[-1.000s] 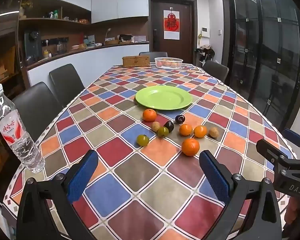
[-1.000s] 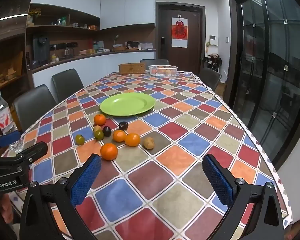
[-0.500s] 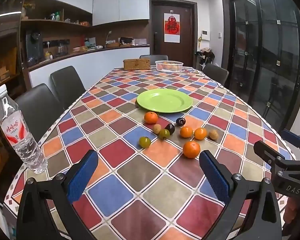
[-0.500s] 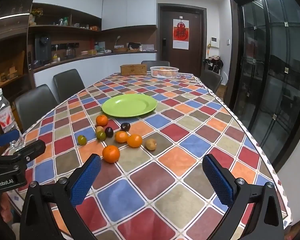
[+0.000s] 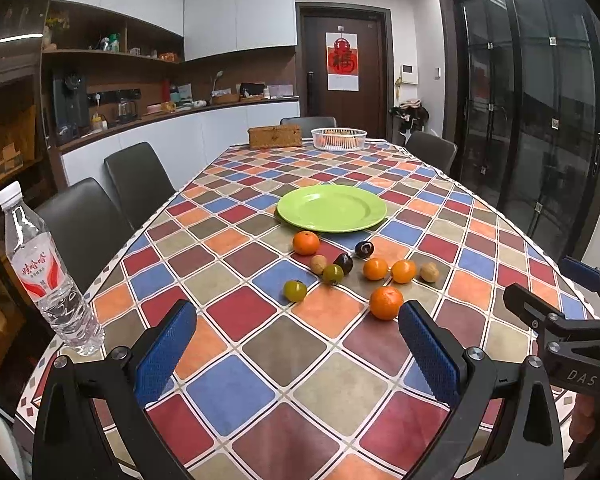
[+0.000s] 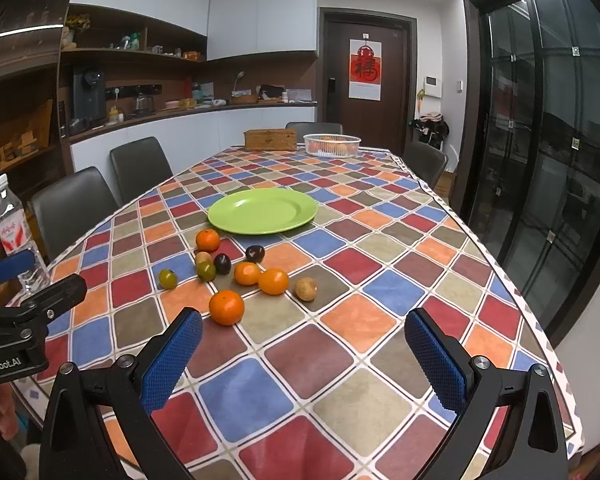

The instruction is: Organize fruits

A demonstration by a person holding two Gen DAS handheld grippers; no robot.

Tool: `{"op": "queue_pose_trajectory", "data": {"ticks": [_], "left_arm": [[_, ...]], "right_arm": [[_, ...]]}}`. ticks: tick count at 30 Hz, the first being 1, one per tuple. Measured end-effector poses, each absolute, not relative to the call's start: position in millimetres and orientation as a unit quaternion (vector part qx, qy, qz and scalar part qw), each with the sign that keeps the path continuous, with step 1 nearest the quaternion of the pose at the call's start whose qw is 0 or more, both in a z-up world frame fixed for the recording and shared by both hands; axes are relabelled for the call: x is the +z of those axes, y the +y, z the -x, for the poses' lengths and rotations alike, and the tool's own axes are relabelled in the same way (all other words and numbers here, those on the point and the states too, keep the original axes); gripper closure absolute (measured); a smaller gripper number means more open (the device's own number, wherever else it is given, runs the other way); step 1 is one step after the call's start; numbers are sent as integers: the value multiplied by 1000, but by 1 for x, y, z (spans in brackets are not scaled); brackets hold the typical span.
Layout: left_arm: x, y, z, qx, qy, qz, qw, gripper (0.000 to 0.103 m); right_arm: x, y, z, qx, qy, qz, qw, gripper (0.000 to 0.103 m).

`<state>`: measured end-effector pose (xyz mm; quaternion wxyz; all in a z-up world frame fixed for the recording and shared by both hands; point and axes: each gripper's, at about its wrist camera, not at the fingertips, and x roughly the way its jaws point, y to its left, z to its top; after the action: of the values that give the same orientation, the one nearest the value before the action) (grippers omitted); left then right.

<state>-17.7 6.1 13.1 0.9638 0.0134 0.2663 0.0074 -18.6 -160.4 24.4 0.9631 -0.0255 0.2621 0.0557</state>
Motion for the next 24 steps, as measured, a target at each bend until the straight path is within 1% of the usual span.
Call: {"op": "queue_pose_trajectory", "data": {"ticks": [24], "left_arm": [[19, 7, 21, 8, 254, -17, 967, 0]], "right_arm": [[25, -157, 20, 57, 263, 27, 963, 1]]}}
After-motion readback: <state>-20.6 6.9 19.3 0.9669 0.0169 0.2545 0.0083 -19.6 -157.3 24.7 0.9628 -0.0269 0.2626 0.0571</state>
